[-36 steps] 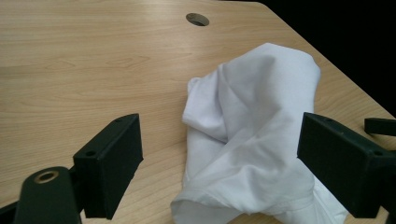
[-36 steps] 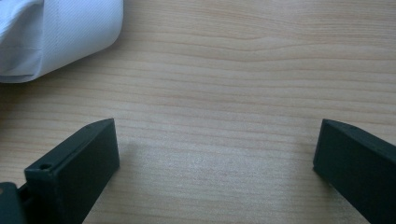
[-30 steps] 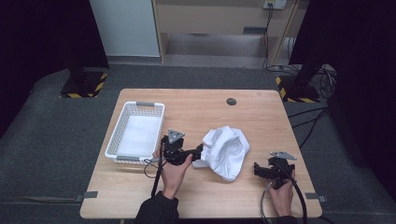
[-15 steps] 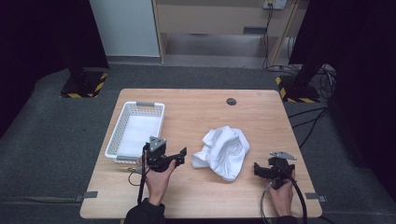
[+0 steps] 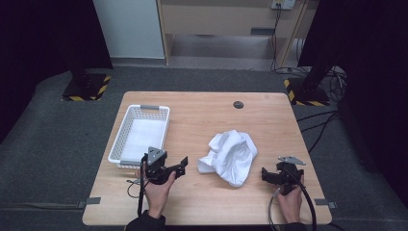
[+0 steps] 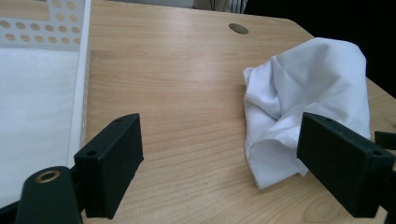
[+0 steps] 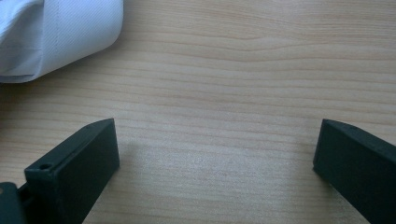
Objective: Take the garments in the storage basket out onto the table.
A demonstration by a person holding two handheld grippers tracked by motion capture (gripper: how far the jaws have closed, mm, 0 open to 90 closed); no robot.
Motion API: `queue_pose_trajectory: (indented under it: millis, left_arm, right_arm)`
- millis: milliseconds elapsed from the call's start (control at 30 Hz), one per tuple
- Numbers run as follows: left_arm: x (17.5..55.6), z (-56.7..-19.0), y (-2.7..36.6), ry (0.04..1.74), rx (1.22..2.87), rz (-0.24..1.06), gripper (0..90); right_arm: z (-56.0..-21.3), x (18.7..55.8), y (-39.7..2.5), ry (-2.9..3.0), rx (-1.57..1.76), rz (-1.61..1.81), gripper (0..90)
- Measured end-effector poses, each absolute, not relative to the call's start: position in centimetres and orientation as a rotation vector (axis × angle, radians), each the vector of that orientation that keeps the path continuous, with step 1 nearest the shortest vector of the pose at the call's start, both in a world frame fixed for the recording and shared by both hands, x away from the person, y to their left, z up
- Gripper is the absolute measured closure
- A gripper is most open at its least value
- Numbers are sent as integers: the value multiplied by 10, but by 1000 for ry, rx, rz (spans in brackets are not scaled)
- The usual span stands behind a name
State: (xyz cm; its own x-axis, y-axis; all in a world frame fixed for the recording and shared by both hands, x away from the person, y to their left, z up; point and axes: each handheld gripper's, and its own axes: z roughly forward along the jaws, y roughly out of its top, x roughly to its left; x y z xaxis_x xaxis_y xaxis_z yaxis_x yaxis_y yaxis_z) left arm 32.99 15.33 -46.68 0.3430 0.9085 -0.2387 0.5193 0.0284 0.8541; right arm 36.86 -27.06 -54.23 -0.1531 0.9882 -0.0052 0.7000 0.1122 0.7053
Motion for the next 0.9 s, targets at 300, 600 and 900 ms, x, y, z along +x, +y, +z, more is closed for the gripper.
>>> queue_pose_trajectory:
  millis: [300,600,900]
  left_arm:
    - [324,-469,159,1306,1616,521,136]
    - [318,-476,166,1308,1605,557,136]
    - [313,-486,175,1332,1600,586,137]
  right_arm:
    - [-542,369,-271,1913,1636,784,2]
    - [-542,369,-271,1912,1636,785,3]
    - [-542,369,-271,1913,1636,785,2]
